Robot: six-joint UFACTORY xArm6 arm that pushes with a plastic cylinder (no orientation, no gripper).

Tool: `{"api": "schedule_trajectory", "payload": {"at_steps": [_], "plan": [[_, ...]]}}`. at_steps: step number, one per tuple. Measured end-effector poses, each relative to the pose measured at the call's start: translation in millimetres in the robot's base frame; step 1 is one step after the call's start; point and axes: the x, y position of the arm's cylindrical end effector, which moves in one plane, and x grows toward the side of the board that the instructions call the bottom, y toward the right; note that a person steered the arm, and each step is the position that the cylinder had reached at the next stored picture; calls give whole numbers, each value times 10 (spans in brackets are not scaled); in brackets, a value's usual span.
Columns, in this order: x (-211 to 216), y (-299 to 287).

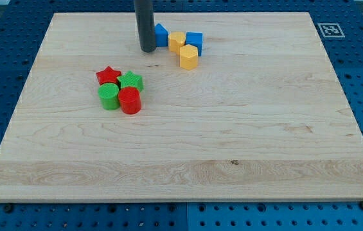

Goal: Move blue triangle below the yellow heart

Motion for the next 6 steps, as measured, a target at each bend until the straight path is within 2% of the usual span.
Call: {"api": "schedule_trajectory", "payload": {"at_steps": [2,3,4,6], "plan": [[-521,-362],[-733,-171],[-729,134],[-70,145]]}}
